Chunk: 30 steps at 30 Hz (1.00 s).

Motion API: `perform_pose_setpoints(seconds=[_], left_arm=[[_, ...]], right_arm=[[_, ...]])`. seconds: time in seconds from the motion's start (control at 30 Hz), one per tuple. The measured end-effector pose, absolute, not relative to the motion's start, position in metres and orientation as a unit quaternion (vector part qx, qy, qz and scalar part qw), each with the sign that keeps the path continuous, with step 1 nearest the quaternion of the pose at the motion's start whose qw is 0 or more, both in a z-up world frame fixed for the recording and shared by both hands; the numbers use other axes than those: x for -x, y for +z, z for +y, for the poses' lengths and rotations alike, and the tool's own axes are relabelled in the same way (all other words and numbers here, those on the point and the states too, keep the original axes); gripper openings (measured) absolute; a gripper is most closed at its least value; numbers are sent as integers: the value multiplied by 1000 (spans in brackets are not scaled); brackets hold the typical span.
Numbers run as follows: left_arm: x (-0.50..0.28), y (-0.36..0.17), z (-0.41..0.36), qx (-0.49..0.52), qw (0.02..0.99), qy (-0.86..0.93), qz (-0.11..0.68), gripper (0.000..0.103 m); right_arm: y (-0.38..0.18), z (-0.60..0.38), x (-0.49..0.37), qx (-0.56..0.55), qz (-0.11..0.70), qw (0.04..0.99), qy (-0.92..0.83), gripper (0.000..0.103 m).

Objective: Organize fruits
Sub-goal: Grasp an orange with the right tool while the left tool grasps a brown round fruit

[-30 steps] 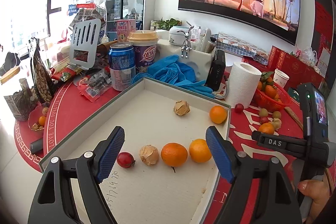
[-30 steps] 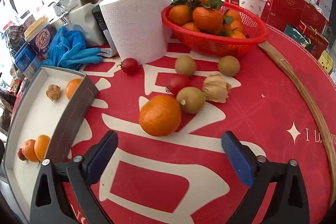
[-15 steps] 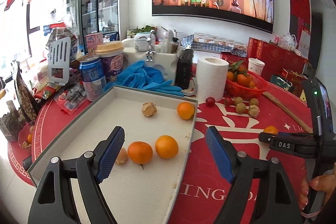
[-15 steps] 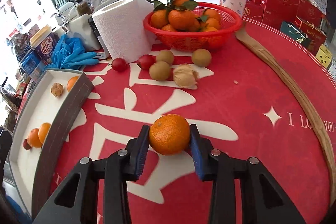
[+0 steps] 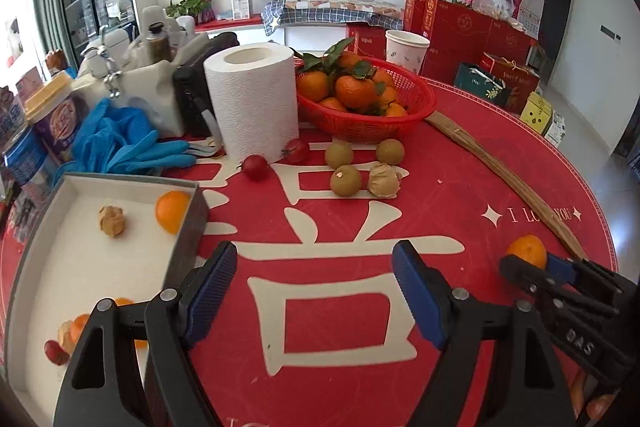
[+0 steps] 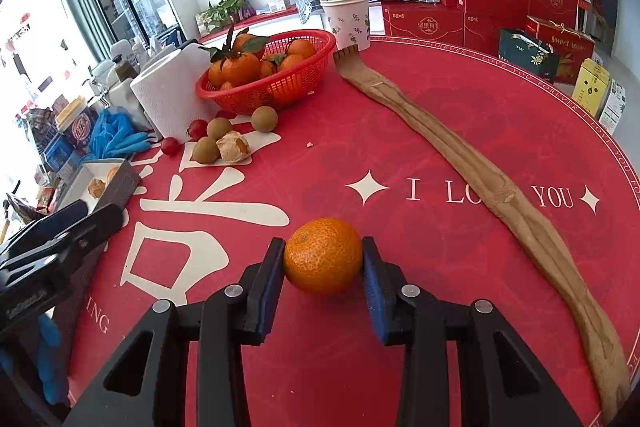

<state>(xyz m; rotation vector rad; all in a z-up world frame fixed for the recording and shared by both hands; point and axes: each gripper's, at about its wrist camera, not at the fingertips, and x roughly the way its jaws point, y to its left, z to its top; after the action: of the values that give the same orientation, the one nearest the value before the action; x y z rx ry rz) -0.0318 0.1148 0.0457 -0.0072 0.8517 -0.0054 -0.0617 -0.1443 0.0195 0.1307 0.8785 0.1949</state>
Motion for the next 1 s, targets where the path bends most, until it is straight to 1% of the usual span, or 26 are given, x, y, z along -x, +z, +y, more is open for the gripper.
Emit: perform_pose_setpoints(seconds=[0.07,0.27,0.37,0.43,0.47,0.5,0.53,0.57,0.67,0.87,1.0], left_arm=[[12,38,109,-3,906,-1,424,82],[-30,12,97,-14,891,2,455,74],[-40,8,95,-9,892,7,451,71],[-44,9,96,0,893,5,451,66],[-45,10,97,3,894,4,449,58],[-46,12,96,1,895,5,447,45],[-46,13,95,-3,896,-1,445,34],[-46,13,92,-11,895,-6,446,29],[-33,14,94,-19,893,-3,449,28],[34,15,123,27,880,-8,474,29],[75,14,139,48,887,-14,458,29]], right_arm=[[20,-145,63,-68,425,897,100,39],[15,-146,67,-69,431,892,114,39],[15,-149,67,-76,433,891,117,39],[15,-152,66,-82,433,890,118,39],[15,-152,66,-84,434,889,118,39],[15,-152,66,-85,434,889,118,39],[14,-151,65,-84,435,889,119,39],[14,-151,65,-83,436,888,119,39],[11,-148,63,-81,440,886,119,39],[9,-142,64,-74,442,886,120,39],[8,-136,66,-63,443,886,120,39]])
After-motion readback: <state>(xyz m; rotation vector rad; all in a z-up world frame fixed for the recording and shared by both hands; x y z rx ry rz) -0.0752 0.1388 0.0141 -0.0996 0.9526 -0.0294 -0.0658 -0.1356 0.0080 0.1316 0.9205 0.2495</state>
